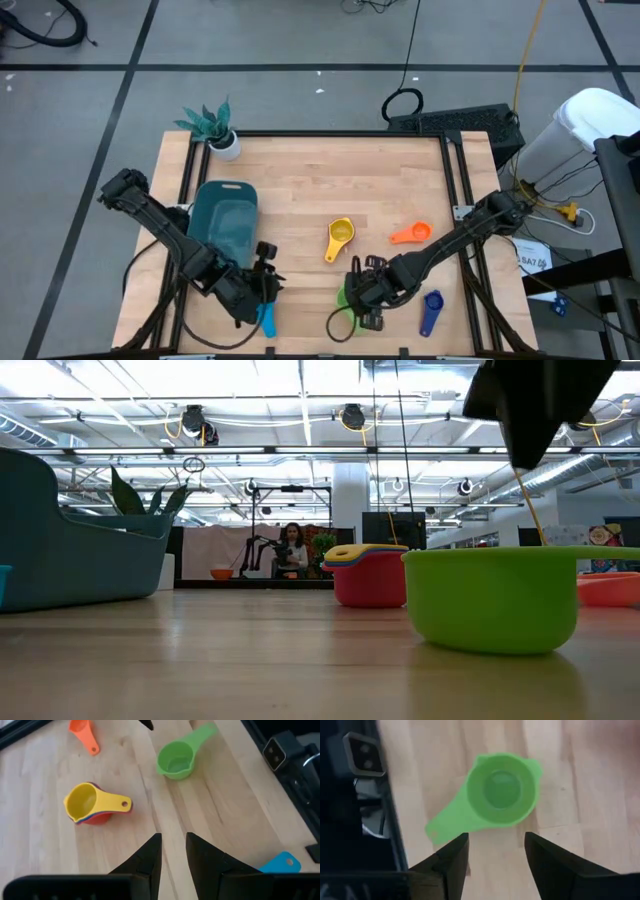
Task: Nest measuring cups in basket
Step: Stack the green measuring cup on top of the yellow measuring cup
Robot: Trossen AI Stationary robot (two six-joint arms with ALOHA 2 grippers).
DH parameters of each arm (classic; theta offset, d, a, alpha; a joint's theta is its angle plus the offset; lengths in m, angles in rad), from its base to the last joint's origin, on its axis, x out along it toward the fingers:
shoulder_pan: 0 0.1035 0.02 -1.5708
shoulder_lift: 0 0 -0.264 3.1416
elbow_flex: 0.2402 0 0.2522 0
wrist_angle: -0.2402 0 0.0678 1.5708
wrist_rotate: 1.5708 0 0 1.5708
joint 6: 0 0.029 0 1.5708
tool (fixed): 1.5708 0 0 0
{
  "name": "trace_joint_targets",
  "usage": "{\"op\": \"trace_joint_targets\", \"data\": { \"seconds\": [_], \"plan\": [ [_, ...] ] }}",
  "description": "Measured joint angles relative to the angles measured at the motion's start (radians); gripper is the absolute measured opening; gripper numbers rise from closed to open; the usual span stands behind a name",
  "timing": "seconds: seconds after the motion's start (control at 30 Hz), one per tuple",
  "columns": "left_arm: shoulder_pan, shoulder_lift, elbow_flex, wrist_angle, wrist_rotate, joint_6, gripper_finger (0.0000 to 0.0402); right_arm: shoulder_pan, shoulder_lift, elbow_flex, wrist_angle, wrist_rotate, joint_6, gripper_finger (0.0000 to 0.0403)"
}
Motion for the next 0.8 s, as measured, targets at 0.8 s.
{"op": "trace_joint_targets", "data": {
  "seconds": [0.8],
  "plan": [
    [0.011,0.004,0.000,0.003,-0.006,0.117,0.0093,-0.029,0.012,-0.224,0.315,0.090,0.200,0.0185]
  ]
}}
